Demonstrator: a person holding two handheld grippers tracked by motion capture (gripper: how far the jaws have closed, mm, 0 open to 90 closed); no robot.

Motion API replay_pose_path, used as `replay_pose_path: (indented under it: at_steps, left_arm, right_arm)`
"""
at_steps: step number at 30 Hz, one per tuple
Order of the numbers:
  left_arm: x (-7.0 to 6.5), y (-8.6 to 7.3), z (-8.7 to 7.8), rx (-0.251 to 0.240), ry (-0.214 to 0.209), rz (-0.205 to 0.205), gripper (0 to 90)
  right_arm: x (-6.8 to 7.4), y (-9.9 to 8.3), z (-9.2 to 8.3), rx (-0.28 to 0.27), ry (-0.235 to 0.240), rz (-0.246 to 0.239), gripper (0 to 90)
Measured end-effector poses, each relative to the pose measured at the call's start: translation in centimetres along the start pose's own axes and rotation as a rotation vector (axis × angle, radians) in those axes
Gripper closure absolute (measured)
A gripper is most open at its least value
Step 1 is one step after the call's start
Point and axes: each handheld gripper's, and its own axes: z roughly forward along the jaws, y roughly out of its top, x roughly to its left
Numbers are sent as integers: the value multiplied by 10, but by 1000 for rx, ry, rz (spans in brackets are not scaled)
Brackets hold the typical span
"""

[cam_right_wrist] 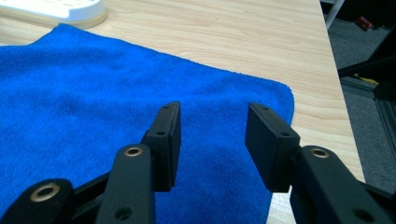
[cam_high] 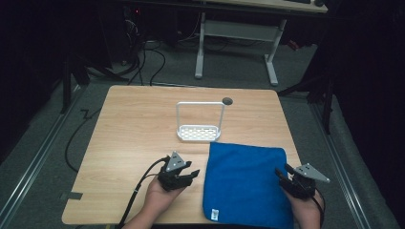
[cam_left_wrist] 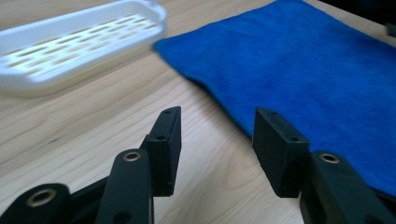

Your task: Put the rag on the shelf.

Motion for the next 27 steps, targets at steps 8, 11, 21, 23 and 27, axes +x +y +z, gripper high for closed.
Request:
replay_pose_path:
  at_steps: [8,11,21,23,27]
  left_arm:
    - [-33,15,32,39,-84,113,619]
    - [-38,17,40,66,-97,131,704]
    - [-42,11,58,182,-35,180,862]
    - [-43,9,57,176,-30,185,867]
    - [-42,7,54,174,-33,195,882]
  right_arm:
    - [-2,-7,-6,51,4,-23,779]
    - [-2,-9,-8,70,17,-20,876]
    - [-2,-16,3,159,-5,-32,900]
    - [-2,-17,7,188,0,-35,900]
    - [-3,-19,11,206,19,-21,900]
